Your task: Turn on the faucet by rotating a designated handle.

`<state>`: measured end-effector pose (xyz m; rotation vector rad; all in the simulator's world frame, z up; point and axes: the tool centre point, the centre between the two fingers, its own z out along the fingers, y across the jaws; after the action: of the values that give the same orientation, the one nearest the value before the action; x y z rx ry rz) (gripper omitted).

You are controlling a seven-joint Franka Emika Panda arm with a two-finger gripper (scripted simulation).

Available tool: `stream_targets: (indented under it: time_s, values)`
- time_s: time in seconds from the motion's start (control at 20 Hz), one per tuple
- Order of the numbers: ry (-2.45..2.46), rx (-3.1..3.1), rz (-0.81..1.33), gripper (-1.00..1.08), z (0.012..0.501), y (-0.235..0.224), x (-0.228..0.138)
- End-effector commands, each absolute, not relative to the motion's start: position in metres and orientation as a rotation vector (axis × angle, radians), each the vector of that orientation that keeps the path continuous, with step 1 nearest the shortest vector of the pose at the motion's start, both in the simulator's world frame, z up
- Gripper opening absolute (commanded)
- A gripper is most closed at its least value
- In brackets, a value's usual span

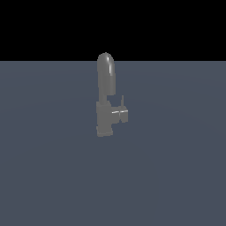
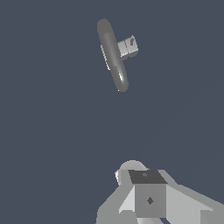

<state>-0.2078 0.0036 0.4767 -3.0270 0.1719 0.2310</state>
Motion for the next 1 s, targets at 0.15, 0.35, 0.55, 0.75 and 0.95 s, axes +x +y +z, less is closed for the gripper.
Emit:
stream_targets:
  time_s: [0.15, 0.35, 0.55, 0.75, 0.95]
  values:
    - [0.263, -2.949, 0.340, -1.00, 0.467, 0.003, -0.178]
    - [0.330, -2.884, 0.421, -1.00, 0.458, 0.001, -0.156]
    - [0.395, -2.814, 0.500, -1.00, 0.448, -0.001, -0.135]
    - [0.459, -2.740, 0.577, -1.00, 0.436, -0.003, -0.113]
    - [0.520, -2.660, 0.653, -1.00, 0.422, -0.007, -0.092]
